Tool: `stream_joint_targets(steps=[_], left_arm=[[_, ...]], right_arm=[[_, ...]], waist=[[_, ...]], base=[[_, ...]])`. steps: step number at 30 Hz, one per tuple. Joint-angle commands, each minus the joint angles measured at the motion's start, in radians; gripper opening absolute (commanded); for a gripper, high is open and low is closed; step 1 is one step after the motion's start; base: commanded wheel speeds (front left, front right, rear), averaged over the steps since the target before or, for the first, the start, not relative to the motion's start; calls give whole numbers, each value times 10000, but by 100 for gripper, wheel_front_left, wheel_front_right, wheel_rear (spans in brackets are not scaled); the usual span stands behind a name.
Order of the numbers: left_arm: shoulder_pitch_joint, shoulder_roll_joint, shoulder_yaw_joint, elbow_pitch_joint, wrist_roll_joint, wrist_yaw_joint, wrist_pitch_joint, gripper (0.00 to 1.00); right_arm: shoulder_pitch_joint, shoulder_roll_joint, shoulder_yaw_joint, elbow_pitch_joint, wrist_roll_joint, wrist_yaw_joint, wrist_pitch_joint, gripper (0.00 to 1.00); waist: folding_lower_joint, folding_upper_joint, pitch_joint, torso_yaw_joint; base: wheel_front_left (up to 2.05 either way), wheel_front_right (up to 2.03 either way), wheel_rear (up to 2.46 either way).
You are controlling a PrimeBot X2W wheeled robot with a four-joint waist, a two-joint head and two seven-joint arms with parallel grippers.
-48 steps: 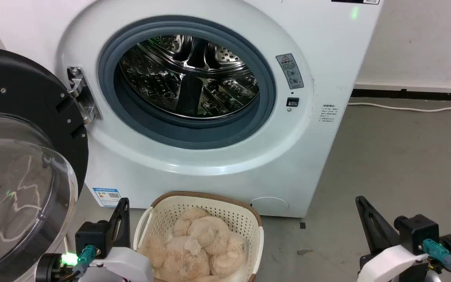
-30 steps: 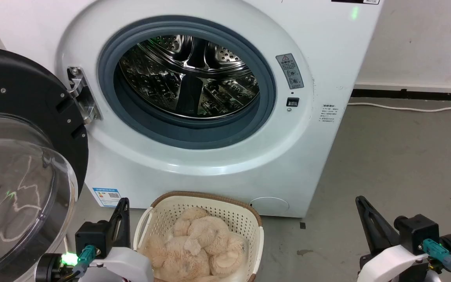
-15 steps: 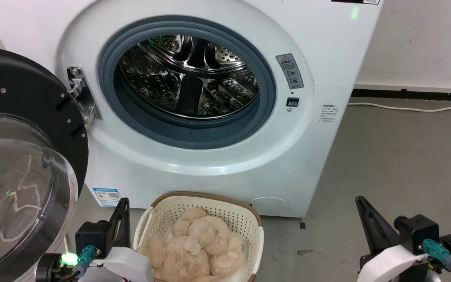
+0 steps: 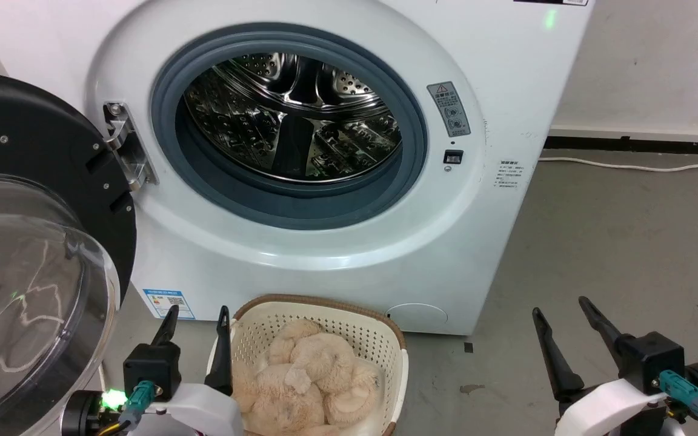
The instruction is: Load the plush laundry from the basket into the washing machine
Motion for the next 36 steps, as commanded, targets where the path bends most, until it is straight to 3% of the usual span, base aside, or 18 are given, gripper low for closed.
stream_joint_targets(steps=[1, 9, 36], left_arm=[[-1, 0, -60, -36, -48, 24, -89, 100], [-86, 0, -347, 158, -124, 83, -256, 100], [-1927, 116, -1395, 2929, -335, -29, -173, 100]], right_arm=[[54, -1, -53, -64, 67, 0, -89, 100], [37, 5, -162, -199, 183, 1, -256, 100], [-585, 7, -50, -260, 1134, 2, -862, 100]], waist=[[0, 0, 11, -1], [0, 0, 257, -70], [0, 0, 2255, -897]], base=[[0, 0, 0], [0, 0, 0], [0, 0, 0]])
